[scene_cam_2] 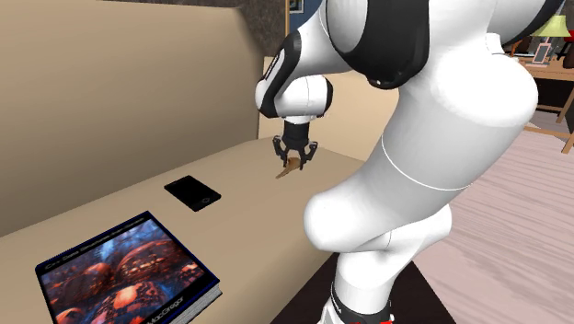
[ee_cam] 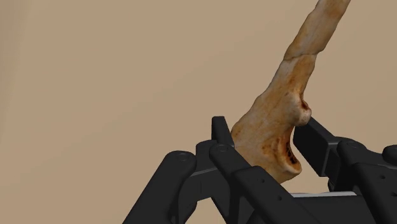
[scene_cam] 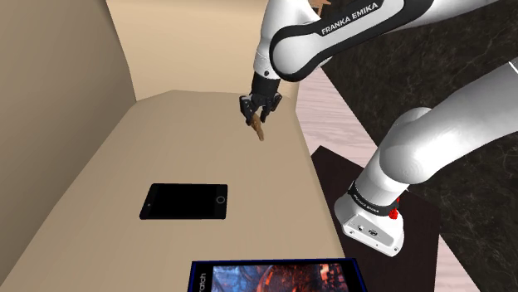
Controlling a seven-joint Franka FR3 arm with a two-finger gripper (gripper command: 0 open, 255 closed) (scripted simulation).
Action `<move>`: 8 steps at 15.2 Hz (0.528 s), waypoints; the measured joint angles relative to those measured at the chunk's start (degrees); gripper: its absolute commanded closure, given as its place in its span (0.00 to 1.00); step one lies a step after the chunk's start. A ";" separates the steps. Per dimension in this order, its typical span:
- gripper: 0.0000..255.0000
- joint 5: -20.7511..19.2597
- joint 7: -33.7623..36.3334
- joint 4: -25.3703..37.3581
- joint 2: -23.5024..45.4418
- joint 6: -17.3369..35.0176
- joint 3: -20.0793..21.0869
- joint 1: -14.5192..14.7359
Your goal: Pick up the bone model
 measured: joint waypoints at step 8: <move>1.00 -0.37 0.18 3.88 -3.79 -7.65 -0.74 -0.02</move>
